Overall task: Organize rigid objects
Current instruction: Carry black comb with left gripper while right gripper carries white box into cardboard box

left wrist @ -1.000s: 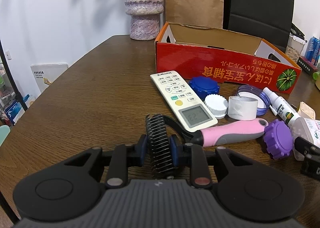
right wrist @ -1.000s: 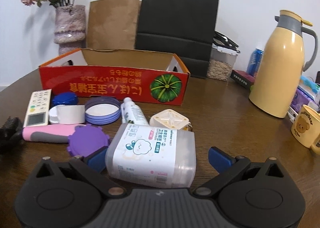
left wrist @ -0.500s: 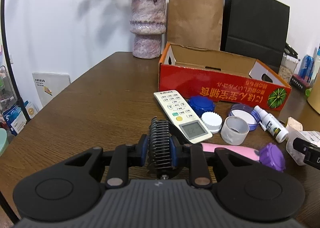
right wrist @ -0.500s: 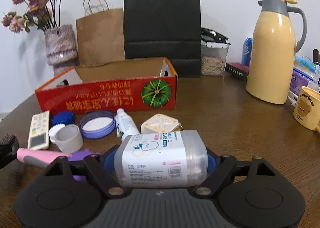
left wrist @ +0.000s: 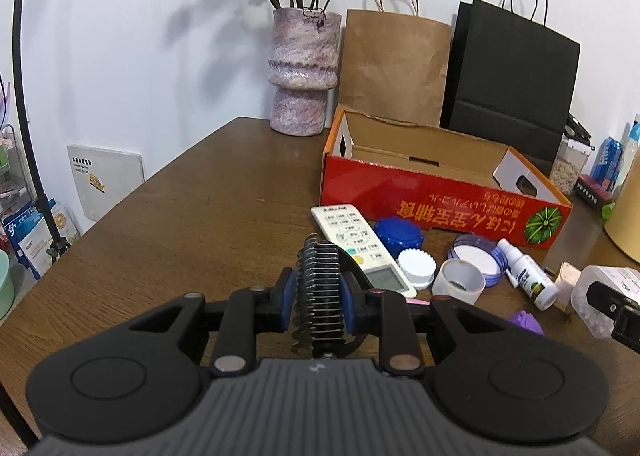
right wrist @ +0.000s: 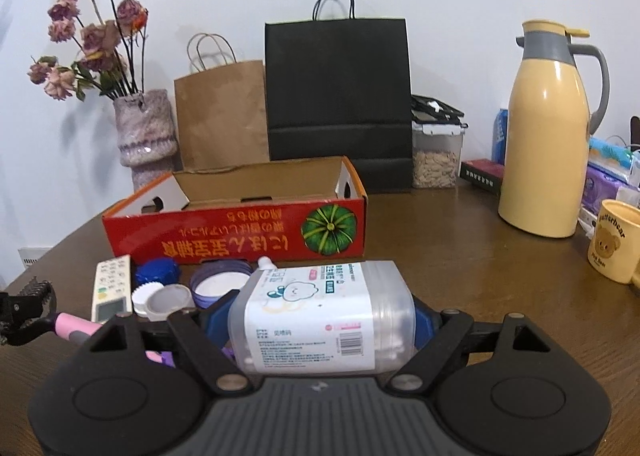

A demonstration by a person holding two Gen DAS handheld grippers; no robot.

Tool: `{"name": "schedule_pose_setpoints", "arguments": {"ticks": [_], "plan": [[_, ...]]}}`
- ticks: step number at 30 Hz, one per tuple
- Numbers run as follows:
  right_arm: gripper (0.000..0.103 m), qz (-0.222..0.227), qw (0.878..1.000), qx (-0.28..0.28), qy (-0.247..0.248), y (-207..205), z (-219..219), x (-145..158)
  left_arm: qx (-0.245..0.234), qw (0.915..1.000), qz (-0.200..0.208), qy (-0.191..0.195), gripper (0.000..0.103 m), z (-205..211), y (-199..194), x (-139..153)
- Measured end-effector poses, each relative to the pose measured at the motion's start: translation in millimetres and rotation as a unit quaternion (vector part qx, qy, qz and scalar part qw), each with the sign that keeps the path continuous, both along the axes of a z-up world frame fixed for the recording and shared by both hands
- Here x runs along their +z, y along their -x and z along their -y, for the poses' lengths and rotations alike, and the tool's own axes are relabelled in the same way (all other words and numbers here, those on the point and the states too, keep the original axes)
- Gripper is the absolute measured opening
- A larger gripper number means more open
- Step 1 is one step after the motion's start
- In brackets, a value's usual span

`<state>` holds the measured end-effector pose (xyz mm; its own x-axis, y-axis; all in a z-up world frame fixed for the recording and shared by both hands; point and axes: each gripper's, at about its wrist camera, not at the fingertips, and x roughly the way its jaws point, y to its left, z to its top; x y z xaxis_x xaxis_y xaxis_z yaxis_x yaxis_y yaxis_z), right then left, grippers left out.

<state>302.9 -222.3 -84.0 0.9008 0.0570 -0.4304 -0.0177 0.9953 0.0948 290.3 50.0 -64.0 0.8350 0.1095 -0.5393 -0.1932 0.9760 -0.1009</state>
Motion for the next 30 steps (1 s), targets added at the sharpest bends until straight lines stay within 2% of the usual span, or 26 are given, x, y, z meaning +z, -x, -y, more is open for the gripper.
{"name": "schedule_pose_setpoints", "arguments": {"ticks": [15,30], "plan": [[0.082,0.029,0.999,0.014,-0.001,-5,-7,21,0.006,0.9996,0.026,0.010,0.025,-1,-9,27],[0.082,0.066,0.998,0.020,-0.001,-33,-13,49,0.004,0.9984,0.049,0.028,0.025,8,-42,52]]}}
